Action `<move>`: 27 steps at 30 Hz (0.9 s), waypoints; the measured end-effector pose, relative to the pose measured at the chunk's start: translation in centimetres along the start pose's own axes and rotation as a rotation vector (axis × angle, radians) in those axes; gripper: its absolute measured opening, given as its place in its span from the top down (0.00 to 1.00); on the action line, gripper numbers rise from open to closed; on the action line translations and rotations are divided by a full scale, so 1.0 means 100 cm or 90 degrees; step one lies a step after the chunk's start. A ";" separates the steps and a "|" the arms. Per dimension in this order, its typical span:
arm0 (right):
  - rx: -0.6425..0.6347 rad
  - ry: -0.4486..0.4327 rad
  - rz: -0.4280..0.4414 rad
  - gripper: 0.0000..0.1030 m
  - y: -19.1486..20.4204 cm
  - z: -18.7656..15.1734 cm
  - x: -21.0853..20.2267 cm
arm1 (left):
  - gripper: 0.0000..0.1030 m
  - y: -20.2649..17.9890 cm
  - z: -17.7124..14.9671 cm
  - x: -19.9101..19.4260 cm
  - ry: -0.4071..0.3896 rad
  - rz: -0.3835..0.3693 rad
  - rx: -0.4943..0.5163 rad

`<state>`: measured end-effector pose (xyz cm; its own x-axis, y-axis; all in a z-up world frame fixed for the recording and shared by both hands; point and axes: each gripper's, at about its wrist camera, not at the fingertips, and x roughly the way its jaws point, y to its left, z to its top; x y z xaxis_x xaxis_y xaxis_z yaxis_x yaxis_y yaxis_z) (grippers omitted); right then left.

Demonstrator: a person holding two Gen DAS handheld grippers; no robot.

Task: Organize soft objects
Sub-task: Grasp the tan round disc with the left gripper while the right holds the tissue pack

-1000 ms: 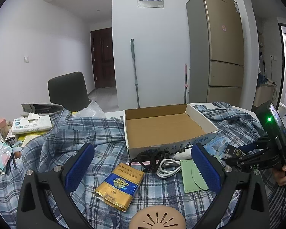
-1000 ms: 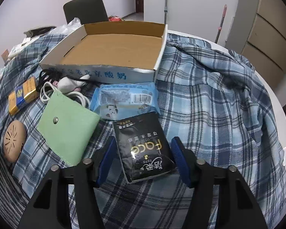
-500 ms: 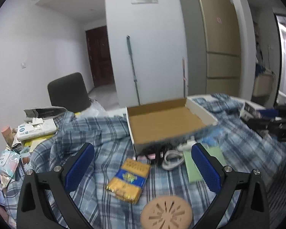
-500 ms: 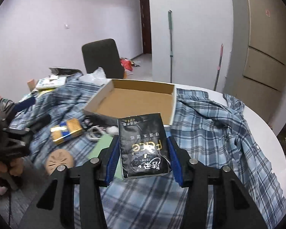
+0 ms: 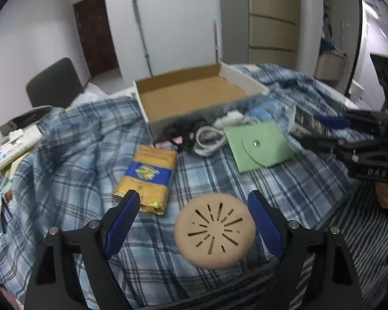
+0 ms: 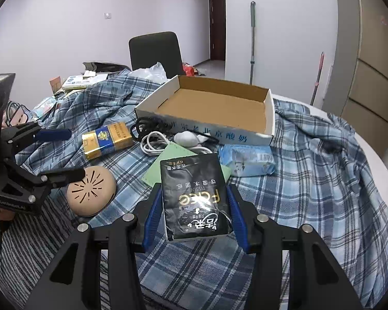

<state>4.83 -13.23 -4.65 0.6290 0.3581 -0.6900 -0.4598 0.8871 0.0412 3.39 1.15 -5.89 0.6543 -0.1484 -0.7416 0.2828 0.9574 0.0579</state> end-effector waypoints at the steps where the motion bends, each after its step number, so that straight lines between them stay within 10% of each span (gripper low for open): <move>1: 0.001 0.001 0.002 0.54 -0.001 0.000 0.000 | 0.15 -0.002 -0.001 0.004 0.013 -0.004 0.006; 18: 0.000 -0.004 0.016 0.54 -0.001 -0.001 -0.003 | 0.15 -0.016 -0.010 0.044 0.161 -0.056 0.049; 27: -0.001 0.000 0.017 0.54 -0.001 -0.002 -0.001 | 0.21 -0.003 -0.011 0.039 0.142 -0.100 0.005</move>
<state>4.67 -13.38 -4.69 0.6158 0.3818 -0.6892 -0.4773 0.8767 0.0591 5.05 0.53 -9.57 0.4316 -0.2366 -0.8705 0.3744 0.9249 -0.0658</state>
